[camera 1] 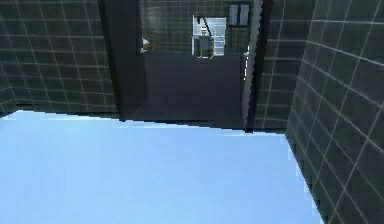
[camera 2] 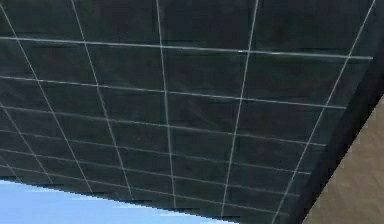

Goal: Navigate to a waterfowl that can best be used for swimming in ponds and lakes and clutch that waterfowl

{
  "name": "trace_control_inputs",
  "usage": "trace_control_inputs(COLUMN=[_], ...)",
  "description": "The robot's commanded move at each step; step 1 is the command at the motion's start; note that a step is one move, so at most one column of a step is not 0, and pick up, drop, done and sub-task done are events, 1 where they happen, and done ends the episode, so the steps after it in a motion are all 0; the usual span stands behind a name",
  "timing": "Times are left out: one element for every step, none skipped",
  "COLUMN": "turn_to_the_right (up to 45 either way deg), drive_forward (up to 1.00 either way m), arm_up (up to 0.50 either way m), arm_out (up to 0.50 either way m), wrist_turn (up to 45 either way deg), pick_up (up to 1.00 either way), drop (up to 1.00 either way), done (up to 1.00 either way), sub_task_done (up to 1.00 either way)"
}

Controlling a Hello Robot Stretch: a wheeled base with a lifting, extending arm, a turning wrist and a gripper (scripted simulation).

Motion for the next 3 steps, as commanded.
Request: trace_control_inputs(turn_to_the_right=[0.0,3.0,0.0], drive_forward=[1.00,0.00,1.00], arm_up=[0.00,0.00,0.00], arm_out=[0.00,0.00,0.00], wrist_turn=[0.0,0.0,0.0], pick_up=[0.00,0.00,0.00], drop=[0.00,0.00,0.00], done=[0.00,0.00,0.00], sub_task_done=[0.00,0.00,0.00])
